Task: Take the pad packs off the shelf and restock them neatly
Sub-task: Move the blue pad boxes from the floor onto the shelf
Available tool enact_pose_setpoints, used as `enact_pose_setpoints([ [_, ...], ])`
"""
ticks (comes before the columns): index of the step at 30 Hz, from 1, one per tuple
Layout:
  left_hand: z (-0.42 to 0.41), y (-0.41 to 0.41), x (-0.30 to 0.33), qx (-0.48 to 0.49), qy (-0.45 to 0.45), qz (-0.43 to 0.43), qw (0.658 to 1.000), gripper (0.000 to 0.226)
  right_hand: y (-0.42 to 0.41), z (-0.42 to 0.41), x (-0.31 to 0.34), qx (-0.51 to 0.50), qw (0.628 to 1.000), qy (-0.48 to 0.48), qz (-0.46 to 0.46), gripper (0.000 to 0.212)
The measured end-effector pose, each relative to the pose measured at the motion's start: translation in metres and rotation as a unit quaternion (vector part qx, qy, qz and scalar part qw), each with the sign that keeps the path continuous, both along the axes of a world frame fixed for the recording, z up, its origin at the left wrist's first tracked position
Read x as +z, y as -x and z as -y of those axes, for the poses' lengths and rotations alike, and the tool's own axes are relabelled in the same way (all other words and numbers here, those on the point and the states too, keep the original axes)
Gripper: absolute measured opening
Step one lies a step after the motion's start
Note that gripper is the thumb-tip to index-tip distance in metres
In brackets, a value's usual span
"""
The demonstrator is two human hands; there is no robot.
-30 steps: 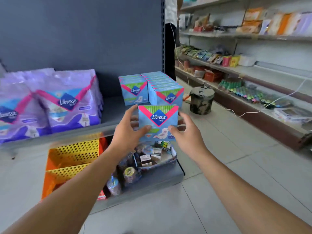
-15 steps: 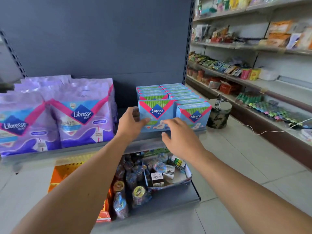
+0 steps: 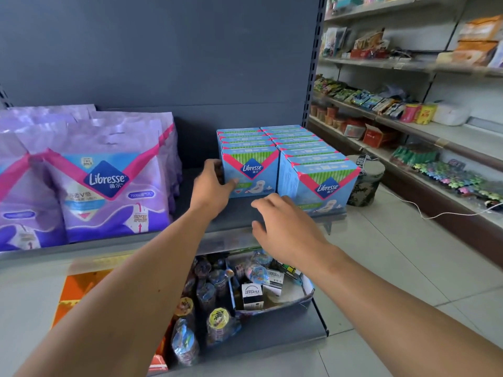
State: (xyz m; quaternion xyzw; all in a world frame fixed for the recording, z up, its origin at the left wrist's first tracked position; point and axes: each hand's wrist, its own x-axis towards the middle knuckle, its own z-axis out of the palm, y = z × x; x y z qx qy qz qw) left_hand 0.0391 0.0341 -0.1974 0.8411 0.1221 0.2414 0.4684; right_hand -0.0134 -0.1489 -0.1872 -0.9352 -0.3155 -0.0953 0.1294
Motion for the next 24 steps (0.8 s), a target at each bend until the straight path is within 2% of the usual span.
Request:
enact_pose_setpoints([
  [7,0.004,-0.001,0.002,0.011,-0.021,-0.023,0.999,0.045,0.000,0.002,-0.003,-0.001,1.000,-0.006,-0.006,0.039],
  [12,0.009,0.010,0.003,0.030,-0.039,-0.041,0.998,0.064,0.006,0.007,-0.004,-0.002,1.000,-0.001,-0.011,0.039],
  [14,0.013,0.022,0.008,0.043,-0.058,-0.038,0.997,0.063,0.011,0.013,-0.003,-0.006,1.000,0.002,-0.012,0.038],
  [17,0.022,0.049,0.019,0.037,-0.152,-0.029,0.987,0.050,0.023,0.026,0.001,-0.019,1.000,0.008,-0.019,0.039],
  [21,0.049,0.101,0.030,0.005,-0.363,-0.038,0.931,0.036,0.049,0.052,0.003,-0.039,0.999,0.012,-0.018,0.039],
  [24,0.084,0.144,0.029,-0.079,-0.423,-0.037,0.902,0.032,0.079,0.081,0.003,-0.072,0.997,0.022,-0.031,0.041],
])
